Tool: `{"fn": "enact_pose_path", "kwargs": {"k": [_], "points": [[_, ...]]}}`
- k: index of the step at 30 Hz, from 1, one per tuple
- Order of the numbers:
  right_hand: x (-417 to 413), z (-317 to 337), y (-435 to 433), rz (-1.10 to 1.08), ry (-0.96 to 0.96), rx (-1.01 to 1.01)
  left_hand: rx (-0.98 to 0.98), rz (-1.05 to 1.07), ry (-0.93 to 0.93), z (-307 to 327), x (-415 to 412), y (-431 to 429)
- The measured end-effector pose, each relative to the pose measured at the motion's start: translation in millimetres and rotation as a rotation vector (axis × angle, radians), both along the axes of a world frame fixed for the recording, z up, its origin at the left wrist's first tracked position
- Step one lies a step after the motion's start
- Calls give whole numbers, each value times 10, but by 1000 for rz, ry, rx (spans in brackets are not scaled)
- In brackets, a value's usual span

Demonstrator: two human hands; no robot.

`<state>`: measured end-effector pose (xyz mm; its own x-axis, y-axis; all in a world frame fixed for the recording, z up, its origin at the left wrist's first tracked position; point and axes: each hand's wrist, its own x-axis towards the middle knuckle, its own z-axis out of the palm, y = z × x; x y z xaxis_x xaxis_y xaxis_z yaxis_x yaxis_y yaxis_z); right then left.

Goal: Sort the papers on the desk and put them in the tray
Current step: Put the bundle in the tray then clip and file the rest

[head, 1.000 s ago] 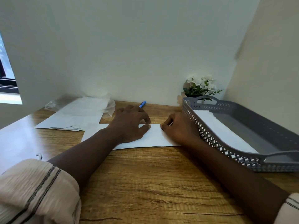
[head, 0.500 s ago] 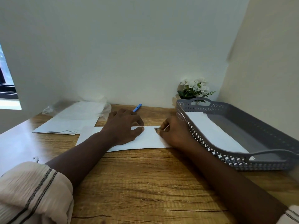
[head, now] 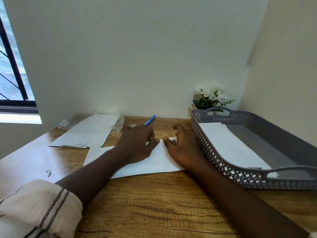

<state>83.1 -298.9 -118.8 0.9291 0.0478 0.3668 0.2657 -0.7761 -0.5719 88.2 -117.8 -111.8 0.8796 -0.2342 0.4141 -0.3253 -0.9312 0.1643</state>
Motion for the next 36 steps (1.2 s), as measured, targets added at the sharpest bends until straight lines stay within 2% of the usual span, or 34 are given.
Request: {"fn": "enact_pose_path", "kwargs": {"k": [3,6,10,13,16,20,24,27,31,34,36], "points": [[-3,50,-19,18,13,145,-126,-53,-99,62,-48,37],[-71,144,-10,93,-36,367,-130,-50,-283,116,-119,73],[-242,350,12,99,-306,468,-99,-9,-606,202,-291,27],[-388,601,-50,24,-514,521,-27,-92,-791,245,-448,-58],[-567,862,-254,-111,-657,558,122,-218,-748,171,-480,-123],[-785,1136,-741,-271,-802,430,306,-311,-535,67,-388,-140],[-940,1201,-1190,-433,-647,186,303,-319,-457,-1,-297,-95],[-940,1115,-1395,-498,-323,6,286,-312,-427,-36,-254,-50],[-892,969,-1454,-473,52,-275,235,-320,-368,-76,-211,-12],[-864,867,-1425,-409,211,-328,195,-297,-305,-84,-191,14],[-827,860,-1426,-374,275,-453,177,-283,-258,-83,-199,29]]}}
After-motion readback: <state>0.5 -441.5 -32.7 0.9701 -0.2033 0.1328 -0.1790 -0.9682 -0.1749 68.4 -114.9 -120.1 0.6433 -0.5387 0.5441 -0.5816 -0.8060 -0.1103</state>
